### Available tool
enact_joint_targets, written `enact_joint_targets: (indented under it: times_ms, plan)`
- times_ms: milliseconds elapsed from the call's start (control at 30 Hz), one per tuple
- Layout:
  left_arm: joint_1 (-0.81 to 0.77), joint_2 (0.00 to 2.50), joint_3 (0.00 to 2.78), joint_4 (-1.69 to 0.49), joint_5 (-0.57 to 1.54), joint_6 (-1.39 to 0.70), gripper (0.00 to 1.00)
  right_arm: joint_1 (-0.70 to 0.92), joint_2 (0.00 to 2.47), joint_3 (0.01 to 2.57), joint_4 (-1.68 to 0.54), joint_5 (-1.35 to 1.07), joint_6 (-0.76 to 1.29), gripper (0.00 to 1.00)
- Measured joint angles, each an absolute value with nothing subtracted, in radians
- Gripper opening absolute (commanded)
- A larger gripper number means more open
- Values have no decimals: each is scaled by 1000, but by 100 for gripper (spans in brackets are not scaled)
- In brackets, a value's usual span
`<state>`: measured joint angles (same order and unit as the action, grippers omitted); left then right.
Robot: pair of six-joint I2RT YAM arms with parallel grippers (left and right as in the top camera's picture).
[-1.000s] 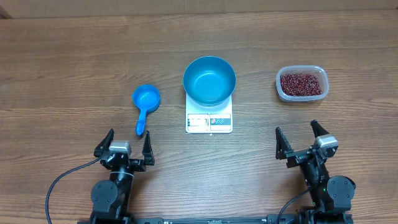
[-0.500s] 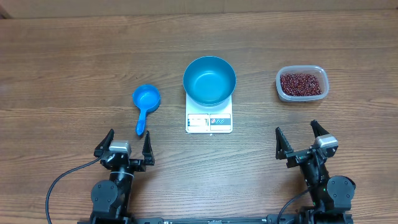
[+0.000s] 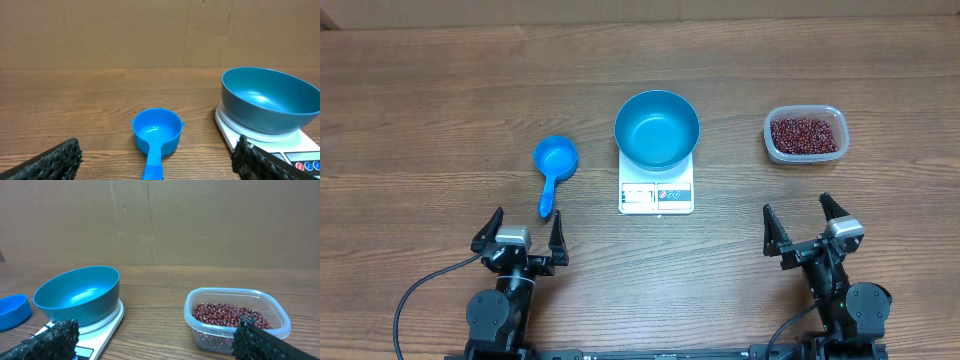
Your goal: Scoop item into bowl and weigh 150g on scale
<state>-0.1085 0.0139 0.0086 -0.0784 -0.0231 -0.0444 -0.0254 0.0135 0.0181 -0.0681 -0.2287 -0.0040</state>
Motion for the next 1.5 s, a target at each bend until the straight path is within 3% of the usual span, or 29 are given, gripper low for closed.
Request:
enact_joint_targets:
  times_ms: [700, 867, 1067, 1367, 1500]
  plan:
    - [-109, 13, 23, -56, -14, -46, 99, -25, 14, 18, -68, -229, -4, 100]
    - [-109, 15, 168, -302, -3, -71, 100, -25, 14, 18, -68, -229, -4, 100]
    - [-109, 107, 542, -617, 42, -142, 100, -25, 14, 18, -68, -229, -3, 100]
    - [-109, 604, 1130, -1134, 99, -158, 99, -25, 13, 18, -68, -228, -4, 100]
    - [-109, 837, 1351, -1259, 105, -154, 100, -25, 13, 18, -68, -229, -3, 100]
